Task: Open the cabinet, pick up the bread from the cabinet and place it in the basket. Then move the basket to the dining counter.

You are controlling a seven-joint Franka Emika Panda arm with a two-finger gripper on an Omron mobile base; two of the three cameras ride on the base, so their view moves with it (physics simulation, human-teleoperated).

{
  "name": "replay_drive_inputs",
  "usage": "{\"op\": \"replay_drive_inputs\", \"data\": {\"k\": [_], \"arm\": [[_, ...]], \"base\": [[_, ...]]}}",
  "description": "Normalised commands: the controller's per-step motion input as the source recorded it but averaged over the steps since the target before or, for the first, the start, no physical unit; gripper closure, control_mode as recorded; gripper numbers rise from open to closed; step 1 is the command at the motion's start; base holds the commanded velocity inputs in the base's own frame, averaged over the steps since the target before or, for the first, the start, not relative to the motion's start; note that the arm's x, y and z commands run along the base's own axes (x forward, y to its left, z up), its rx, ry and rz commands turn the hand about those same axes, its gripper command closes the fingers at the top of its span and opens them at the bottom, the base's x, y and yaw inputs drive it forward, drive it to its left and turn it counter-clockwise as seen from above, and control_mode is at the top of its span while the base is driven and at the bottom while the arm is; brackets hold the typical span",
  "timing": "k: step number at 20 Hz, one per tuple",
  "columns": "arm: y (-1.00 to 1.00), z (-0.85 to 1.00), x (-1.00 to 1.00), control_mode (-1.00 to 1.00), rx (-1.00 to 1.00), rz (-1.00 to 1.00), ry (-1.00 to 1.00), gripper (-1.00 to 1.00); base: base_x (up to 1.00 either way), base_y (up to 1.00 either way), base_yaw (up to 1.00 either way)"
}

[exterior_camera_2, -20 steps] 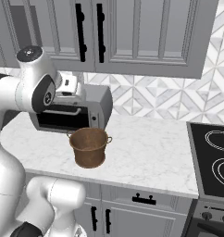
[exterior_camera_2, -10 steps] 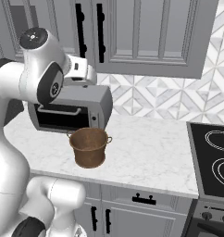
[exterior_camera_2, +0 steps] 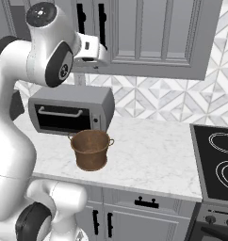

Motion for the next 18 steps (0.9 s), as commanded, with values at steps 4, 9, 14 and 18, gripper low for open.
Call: {"op": "replay_drive_inputs", "data": {"k": [4, 9, 14, 18], "arm": [[-0.11, 0.22, 0.15, -1.00, 0.00, 0.00, -0.32, -1.00], [-0.02, 0.12, 0.26, -1.00, 0.00, 0.00, -0.12, -1.00], [0.00, 0.02, 0.43, -1.00, 0.00, 0.00, 0.02, -1.00], [-0.01, 0.04, 0.49, -1.00, 0.00, 0.00, 0.00, -1.00]], "base": [[0.00, 0.00, 0.00], [0.00, 0.00, 0.00], [0.00, 0.00, 0.00], [0.00, 0.00, 0.00]]}}
